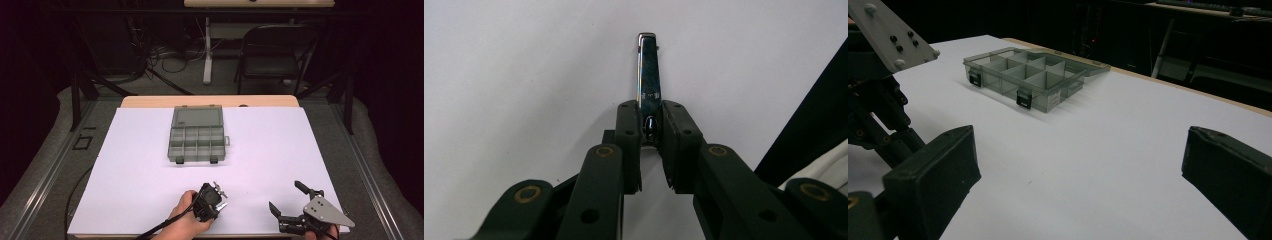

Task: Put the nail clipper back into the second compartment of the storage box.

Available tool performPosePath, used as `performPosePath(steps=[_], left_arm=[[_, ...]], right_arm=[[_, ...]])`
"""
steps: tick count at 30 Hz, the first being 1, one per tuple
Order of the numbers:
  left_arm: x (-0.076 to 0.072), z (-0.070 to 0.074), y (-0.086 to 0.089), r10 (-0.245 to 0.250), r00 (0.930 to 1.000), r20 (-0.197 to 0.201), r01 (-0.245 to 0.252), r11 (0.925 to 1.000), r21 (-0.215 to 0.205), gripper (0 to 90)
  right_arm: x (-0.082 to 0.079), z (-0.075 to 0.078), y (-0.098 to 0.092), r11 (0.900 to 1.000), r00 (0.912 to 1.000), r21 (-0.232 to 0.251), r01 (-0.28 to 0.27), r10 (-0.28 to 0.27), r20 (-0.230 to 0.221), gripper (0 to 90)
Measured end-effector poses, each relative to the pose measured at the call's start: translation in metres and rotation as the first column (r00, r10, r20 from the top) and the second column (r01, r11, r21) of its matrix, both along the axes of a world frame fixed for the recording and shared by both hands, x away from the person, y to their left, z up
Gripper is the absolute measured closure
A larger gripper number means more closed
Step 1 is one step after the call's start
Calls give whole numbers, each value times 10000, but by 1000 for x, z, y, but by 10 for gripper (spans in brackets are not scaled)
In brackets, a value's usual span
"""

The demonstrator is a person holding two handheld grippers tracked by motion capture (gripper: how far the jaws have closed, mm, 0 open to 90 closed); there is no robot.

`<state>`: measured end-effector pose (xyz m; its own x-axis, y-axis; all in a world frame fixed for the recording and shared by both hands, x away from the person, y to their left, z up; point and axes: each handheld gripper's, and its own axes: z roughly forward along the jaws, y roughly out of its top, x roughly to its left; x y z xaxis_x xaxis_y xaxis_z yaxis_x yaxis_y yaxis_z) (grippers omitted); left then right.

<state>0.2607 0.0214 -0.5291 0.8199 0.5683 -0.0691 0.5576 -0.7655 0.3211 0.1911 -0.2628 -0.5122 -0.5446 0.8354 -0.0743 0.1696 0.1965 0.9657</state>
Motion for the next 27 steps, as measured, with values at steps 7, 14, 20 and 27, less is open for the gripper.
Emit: performPosePath(steps=[7, 14, 20, 27], left_arm=[[0, 0, 0, -57, 10000, 19, 57, 10000, 31, 794], [3, 1, 2, -113, 9998, -192, 112, 9999, -79, 795], [6, 1, 5, -76, 9987, -510, 60, 9995, -304, 795], [9, 4, 9, -52, 9985, -551, 29, 9991, -419, 796]], right_arm=[[1, -1, 0, 10000, 10000, 47, 29, -29, 53, 14], [1, -1, 0, 10000, 10000, 20, 29, -29, 6, 14], [1, -1, 0, 10000, 10000, 24, 48, -48, 46, 15], [1, -1, -1, 10000, 10000, 36, 67, -67, 53, 16]])
